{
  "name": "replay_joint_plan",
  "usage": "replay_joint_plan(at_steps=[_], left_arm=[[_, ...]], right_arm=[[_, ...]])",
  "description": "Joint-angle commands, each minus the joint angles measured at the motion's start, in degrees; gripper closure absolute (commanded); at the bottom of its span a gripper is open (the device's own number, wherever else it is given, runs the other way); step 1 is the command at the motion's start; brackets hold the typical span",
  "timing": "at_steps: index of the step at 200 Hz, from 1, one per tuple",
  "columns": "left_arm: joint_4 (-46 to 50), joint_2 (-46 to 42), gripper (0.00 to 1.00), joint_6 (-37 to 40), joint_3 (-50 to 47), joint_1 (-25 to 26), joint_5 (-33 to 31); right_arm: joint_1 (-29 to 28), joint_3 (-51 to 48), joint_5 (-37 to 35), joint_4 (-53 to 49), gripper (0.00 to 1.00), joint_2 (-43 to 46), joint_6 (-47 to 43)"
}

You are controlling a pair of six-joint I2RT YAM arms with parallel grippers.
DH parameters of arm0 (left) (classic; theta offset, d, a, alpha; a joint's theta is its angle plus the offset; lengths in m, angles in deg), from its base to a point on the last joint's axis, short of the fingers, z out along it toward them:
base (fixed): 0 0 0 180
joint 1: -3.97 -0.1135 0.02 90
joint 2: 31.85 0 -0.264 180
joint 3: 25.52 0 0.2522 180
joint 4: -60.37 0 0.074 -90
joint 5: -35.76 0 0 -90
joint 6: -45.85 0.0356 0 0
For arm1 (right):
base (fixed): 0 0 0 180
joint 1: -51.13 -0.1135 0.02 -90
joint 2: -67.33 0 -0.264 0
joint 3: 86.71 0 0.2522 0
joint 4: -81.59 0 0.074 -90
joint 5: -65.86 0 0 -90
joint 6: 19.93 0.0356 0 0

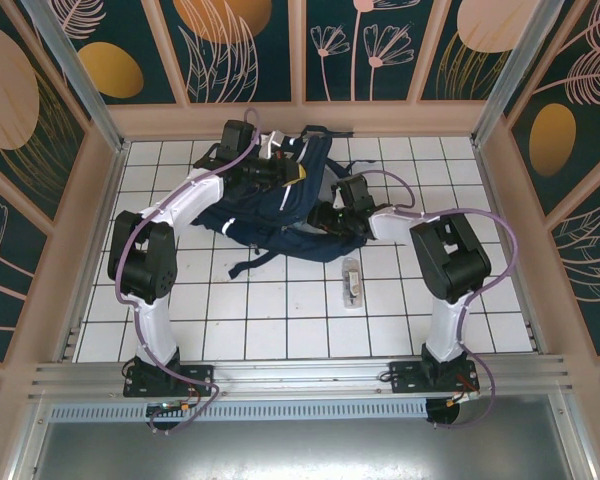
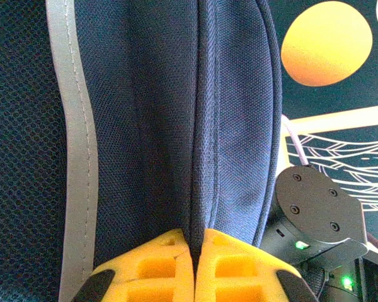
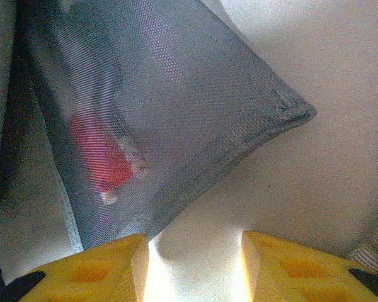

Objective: Pack books, pencil case, and school supplies into a backpack

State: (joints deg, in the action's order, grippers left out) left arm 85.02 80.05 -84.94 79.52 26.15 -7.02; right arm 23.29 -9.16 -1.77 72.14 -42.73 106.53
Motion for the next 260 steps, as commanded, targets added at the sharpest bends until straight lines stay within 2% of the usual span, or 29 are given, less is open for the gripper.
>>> replay_joint_plan(at_steps=[1, 26, 48, 82, 96, 124, 156, 194, 230, 236, 245, 252, 255, 258, 260], left_arm=[[-5.34, -2.88, 1.00, 0.19, -0.18, 0.81, 4.55], [-5.27, -4.18, 1.00, 0.00, -2.31, 1.63, 5.62], [-4.23, -4.66, 1.00, 0.71, -2.83, 2.24, 6.27], [-3.07, -4.09, 1.00, 1.74, -2.01, 2.26, 5.70], [-2.77, -3.45, 1.00, 1.82, -1.33, 2.26, 5.19], [-2.97, -1.68, 1.00, 0.83, 0.59, 2.17, 3.73], [-7.07, 0.13, 1.00, -2.53, 1.54, 2.21, 1.28], [-13.75, 2.46, 1.00, -7.47, 0.92, 2.25, -1.01], [-20.07, 3.91, 1.00, -11.82, -0.37, 2.27, -3.37], [-21.04, 4.11, 0.91, -12.84, -0.43, 2.26, -3.51], [-22.24, 4.61, 0.67, -14.41, -0.41, 2.26, -3.16], [-22.82, 4.68, 0.41, -15.14, -0.32, 2.26, -2.86], [-23.00, 4.61, 0.34, -15.26, -0.32, 2.26, -2.98], [-23.12, 4.42, 0.12, -15.24, -0.45, 2.26, -2.94], [-23.22, 4.15, 0.04, -15.09, -0.62, 2.26, -3.11]], right_arm=[[0.09, 3.49, 0.51, 5.01, 0.60, -4.93, 0.59], [0.70, 10.93, -0.70, 5.05, 0.74, -8.53, -2.36], [0.60, 18.68, 5.01, 4.21, 0.86, -12.98, -4.11], [-1.68, 28.34, 16.22, -2.21, 0.86, -19.08, -10.05], [-2.05, 28.70, 17.29, -4.22, 0.86, -20.26, -11.79], [-0.60, 21.01, 14.24, -3.45, 0.79, -16.02, -11.20], [1.88, 8.34, 8.23, -1.24, 0.59, -3.93, -9.31], [3.13, -1.85, 4.47, -6.95, 0.51, 9.07, -10.80], [0.97, -9.36, -1.97, -9.92, 0.48, 20.34, -9.17], [-0.21, -10.30, -4.61, -10.59, 0.47, 22.44, -8.67], [-2.05, -11.03, -8.44, -11.37, 0.45, 24.69, -8.05], [-3.12, -11.29, -10.60, -11.64, 0.44, 25.85, -7.47], [-4.46, -11.59, -11.81, -11.59, 0.44, 26.53, -6.96], [-5.20, -11.63, -12.72, -11.44, 0.44, 26.89, -6.47], [-5.78, -11.73, -13.26, -11.28, 0.44, 27.17, -6.14]])
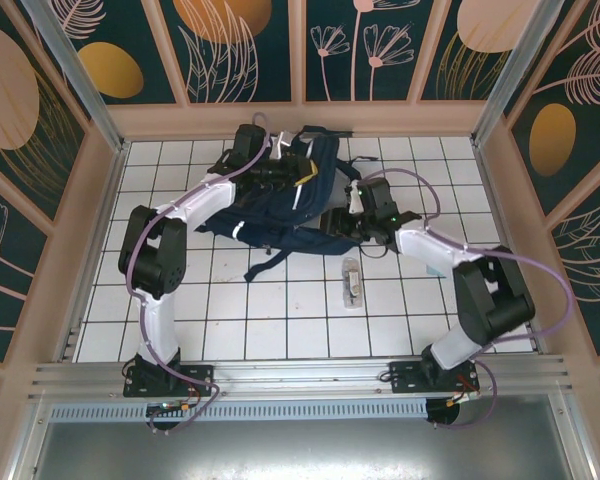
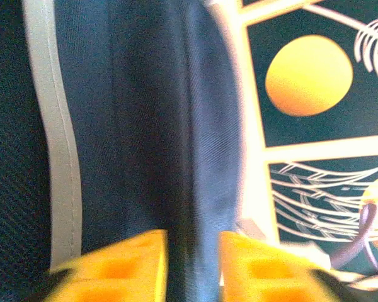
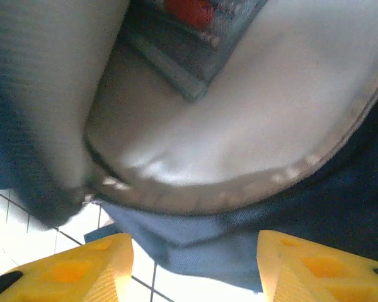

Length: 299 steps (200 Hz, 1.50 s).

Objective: Pack books, pencil case, and school supplies into a backpack

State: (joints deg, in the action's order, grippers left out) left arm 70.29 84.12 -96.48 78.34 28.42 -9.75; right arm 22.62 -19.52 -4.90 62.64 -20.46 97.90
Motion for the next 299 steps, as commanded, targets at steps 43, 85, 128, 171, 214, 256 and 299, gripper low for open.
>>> replay_joint_plan(at_steps=[43, 85, 128, 171, 214, 256, 299], left_arm=[[-2.23, -10.83, 0.01, 5.61, -6.72, -0.61, -14.48], [-2.64, -20.56, 0.01, 7.16, -18.53, -3.73, -20.15], [-4.88, -25.31, 0.01, 6.70, -28.27, -5.19, -24.62], [-4.38, -21.48, 0.01, 9.53, -30.60, -5.79, -26.83], [-0.04, -9.79, 0.05, 15.52, -25.97, -6.63, -31.34], [-5.45, -5.18, 0.12, 12.80, -30.53, -6.63, -23.38], [-7.67, -6.10, 0.14, 13.36, -36.04, -6.65, -20.76]], right_arm=[[-14.46, -0.42, -22.16, 2.81, 0.43, 1.82, 8.92], [-20.39, 5.92, -35.80, 0.87, 0.50, -7.69, 19.02], [-21.76, 7.83, -36.74, 4.65, 0.56, -13.52, 21.13], [-21.83, 11.08, -38.91, 5.21, 0.57, -19.20, 19.85], [-21.55, 11.44, -42.09, 9.23, 0.58, -22.23, 18.61], [-21.04, 15.52, -44.91, 10.42, 0.58, -27.27, 18.48], [-18.55, 17.27, -43.97, 11.74, 0.70, -32.61, 18.92]])
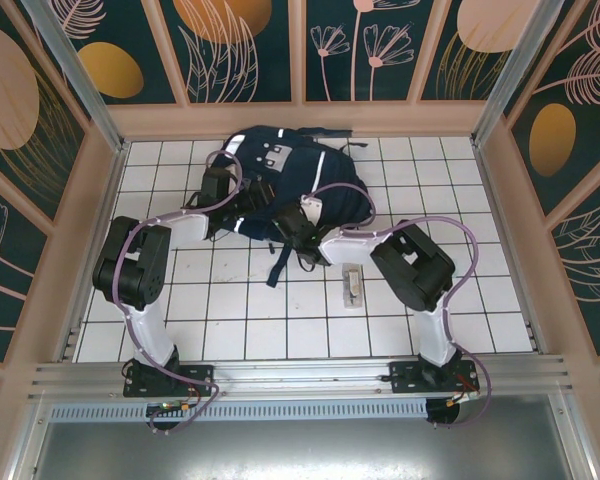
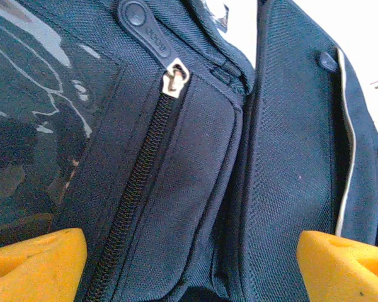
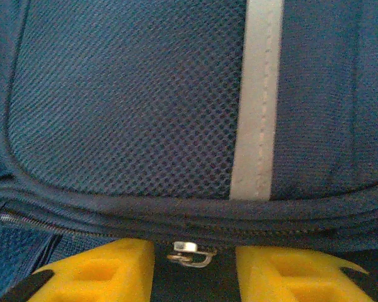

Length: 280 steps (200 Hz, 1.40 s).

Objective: Pack books, pencil case, and school supplies into a backpack

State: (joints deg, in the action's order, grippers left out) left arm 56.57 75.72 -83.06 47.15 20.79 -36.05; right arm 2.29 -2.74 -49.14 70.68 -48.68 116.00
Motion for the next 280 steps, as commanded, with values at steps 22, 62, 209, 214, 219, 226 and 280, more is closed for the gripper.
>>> replay_joint_plan(at_steps=[22, 62, 209, 214, 219, 226, 280], left_arm=[[7.83, 0.99, 0.13, 1.82, -4.36, 0.99, 4.77], [11.30, 0.70, 0.13, 3.04, -0.29, 0.89, 3.39], [6.49, -13.25, 0.08, -18.61, -0.81, 0.87, 6.58], [4.39, -13.84, 0.08, -20.89, -2.53, 0.99, 7.13], [2.75, -14.47, 0.08, -23.35, -4.33, 0.94, 7.42], [0.83, -15.28, 0.08, -26.20, -6.55, 0.99, 7.48], [-5.08, -19.66, 0.10, -36.87, -15.73, 1.12, 3.81]], right_arm=[[3.25, -2.59, 2.12, 8.80, 0.79, -4.70, 1.06], [7.00, -4.77, 8.17, 11.96, 1.00, 0.01, -5.10], [10.36, 2.06, 39.08, 2.12, 1.00, 10.88, -10.25], [10.45, 2.22, 39.98, 2.04, 1.00, 10.74, -10.04], [10.50, 2.37, 40.99, 2.11, 1.00, 10.76, -9.78], [10.61, 2.47, 42.48, 2.37, 1.00, 10.77, -9.36], [10.96, 3.54, 48.80, 3.97, 1.00, 10.96, -7.34]])
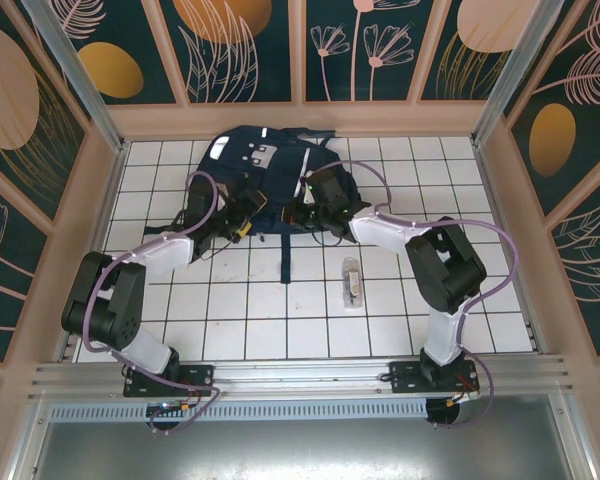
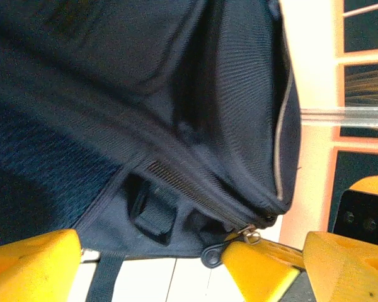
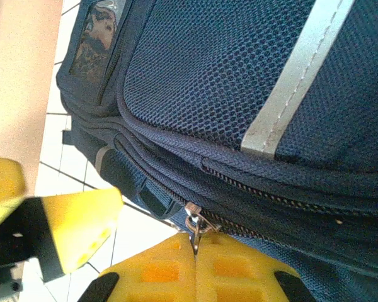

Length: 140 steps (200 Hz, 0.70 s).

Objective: Pack books, pencil case, and school supplies into a backpack

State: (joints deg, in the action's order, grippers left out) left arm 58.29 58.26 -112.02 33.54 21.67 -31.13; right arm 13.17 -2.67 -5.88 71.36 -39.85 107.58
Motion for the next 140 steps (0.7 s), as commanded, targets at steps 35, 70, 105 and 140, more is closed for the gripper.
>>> replay_joint_plan(at_steps=[35, 70, 105, 140], left_arm=[[-12.59, 2.08, 0.14, -10.87, -0.94, 0.38, -1.54], [-16.93, 7.49, 0.22, -12.30, 0.91, 0.73, -2.28], [-20.82, 12.57, 0.51, -13.24, 1.11, 0.68, -1.78], [-25.97, 14.07, 0.99, -15.31, 0.62, 0.73, -0.87]], right_arm=[[-1.36, 4.38, 6.96, 2.17, 1.00, 2.07, 0.79], [-2.19, 3.57, 6.96, 0.95, 1.00, 3.05, 0.19], [-2.60, 2.64, 7.62, 1.19, 1.00, 3.60, -0.40], [-2.83, 1.87, 5.50, 0.10, 1.00, 2.96, -1.65]])
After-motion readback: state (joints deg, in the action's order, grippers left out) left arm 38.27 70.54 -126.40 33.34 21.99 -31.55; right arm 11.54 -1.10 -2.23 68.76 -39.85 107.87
